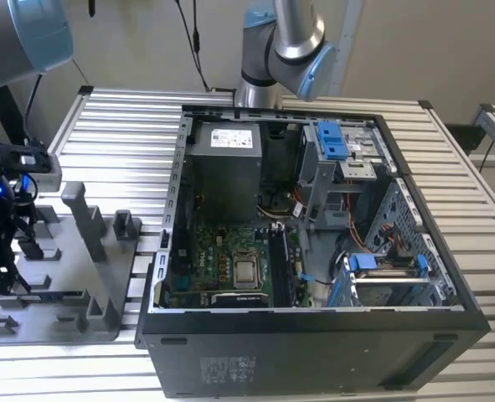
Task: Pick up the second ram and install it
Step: 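Pick up the second ram and move it above second insertion slot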
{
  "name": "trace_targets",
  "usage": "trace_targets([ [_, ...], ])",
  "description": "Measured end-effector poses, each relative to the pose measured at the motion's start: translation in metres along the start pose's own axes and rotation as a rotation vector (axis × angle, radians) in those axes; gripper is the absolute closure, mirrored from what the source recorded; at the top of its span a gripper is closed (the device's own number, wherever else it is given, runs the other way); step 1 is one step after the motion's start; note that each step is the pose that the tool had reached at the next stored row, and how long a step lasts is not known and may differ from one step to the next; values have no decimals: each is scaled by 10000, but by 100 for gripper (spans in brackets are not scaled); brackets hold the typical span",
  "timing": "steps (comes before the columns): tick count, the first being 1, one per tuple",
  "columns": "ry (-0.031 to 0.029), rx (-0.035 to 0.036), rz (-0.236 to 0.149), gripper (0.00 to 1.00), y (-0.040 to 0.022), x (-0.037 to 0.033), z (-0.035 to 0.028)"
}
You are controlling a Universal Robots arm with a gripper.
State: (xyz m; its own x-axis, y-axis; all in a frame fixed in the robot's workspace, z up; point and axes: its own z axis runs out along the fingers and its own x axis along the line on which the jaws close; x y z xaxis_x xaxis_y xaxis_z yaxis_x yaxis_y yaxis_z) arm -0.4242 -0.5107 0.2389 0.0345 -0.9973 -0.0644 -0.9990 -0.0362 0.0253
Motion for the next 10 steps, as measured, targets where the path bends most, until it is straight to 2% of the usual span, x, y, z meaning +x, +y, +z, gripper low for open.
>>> trace_targets([
  [4, 0, 1, 0, 46, 0, 40, 71],
  [10, -1, 1, 0, 46, 6, 51, 181],
])
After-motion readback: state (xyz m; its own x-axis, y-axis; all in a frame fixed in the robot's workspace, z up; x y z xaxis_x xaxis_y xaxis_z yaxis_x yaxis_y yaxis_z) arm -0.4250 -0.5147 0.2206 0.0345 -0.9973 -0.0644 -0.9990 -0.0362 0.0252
